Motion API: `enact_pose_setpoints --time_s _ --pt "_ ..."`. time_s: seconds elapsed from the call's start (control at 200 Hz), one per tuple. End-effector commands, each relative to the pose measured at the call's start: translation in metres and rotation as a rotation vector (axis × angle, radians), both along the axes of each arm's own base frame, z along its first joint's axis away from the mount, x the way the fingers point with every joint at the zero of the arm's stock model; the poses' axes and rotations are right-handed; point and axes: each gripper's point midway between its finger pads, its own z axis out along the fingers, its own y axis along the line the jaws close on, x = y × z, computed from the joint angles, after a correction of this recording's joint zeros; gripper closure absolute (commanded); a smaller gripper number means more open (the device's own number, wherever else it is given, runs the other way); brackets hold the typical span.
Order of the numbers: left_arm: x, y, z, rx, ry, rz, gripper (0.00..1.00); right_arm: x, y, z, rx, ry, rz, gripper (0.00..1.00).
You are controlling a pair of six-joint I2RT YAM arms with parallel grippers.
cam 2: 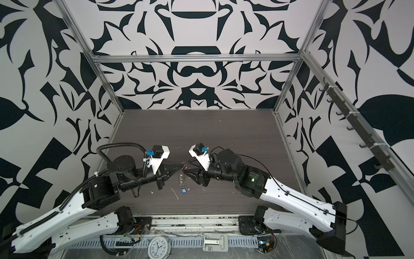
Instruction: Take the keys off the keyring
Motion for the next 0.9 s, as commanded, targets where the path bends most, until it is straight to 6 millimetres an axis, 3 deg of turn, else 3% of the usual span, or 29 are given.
enact_pose_setpoints --time_s 0.0,0.6,0.895 --pt "-0.003 0.0 0.012 -0.052 -0.016 -0.013 1.0 -0.002 0.003 0.017 0.041 -0.03 0.011 0.58" --pt "-0.002 0.003 0.01 -0.025 -0.015 -0.001 1.0 -0.002 -0.008 0.017 0.018 -0.031 -0.022 1.0" --pt "0.002 0.006 0.008 -0.017 -0.017 0.027 1.0 0.001 -0.016 0.021 0.005 -0.042 -0.055 1.0"
